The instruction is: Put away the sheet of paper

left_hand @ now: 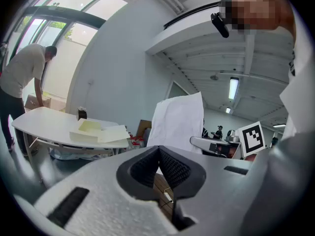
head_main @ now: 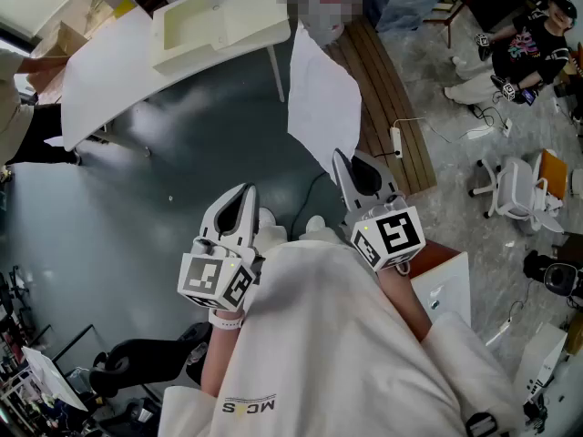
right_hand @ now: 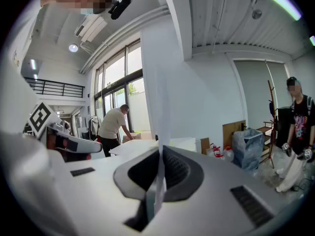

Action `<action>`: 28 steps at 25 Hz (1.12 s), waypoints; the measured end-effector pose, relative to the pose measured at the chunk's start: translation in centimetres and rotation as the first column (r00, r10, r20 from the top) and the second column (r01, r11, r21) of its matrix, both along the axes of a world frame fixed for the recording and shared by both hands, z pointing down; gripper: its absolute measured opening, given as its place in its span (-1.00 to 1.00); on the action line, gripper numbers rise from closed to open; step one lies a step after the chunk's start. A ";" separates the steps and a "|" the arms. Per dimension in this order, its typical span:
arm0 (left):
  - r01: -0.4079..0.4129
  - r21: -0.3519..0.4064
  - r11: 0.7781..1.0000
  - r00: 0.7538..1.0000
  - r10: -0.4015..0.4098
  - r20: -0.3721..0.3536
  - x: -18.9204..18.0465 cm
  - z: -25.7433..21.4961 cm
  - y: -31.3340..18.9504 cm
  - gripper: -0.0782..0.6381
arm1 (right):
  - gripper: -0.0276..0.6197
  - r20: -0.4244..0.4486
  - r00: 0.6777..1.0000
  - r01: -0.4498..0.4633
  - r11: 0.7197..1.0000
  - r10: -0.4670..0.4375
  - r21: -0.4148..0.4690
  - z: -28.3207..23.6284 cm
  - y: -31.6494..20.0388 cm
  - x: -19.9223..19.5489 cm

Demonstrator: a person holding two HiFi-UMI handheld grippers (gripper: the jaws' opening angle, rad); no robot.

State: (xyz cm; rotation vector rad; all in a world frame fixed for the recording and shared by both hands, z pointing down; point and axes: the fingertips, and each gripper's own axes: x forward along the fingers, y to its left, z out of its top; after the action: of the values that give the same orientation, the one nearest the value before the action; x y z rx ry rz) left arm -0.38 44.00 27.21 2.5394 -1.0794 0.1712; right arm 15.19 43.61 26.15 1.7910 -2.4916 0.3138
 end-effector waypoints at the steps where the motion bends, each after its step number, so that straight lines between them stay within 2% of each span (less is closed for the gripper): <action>1: 0.001 0.002 1.000 1.000 -0.001 0.002 0.2 0.1 0.2 -0.72 | -0.87 0.002 1.000 -0.002 1.000 0.002 0.001 0.2 0.2 0.2; 9: 0.014 -0.016 1.000 1.000 -0.014 0.020 1.4 0.8 2.1 -0.72 | -0.87 0.044 0.999 -0.022 1.000 0.023 -0.014 1.0 2.1 2.4; 16: 0.017 -0.015 1.000 1.000 -0.016 0.020 2.1 1.1 -0.5 -0.72 | -0.87 0.046 0.999 -0.002 1.000 0.003 -0.021 1.6 -0.2 2.9; 22: 0.020 -0.029 0.999 1.000 -0.020 0.008 1.2 1.9 -7.5 -0.72 | -0.87 0.036 0.999 0.018 0.999 -0.017 -0.048 2.6 -7.0 1.7; 28: -0.024 -0.079 0.997 1.000 0.022 -0.022 -0.9 3.5 -20.5 -0.72 | -0.87 0.042 0.999 -0.009 0.993 0.013 -0.115 4.2 -18.8 -0.8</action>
State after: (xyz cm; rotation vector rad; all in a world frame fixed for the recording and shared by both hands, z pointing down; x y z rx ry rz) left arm -1.30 23.49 30.74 2.4784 -1.0154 0.1893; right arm 14.42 24.85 30.39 1.7726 -2.4377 0.4903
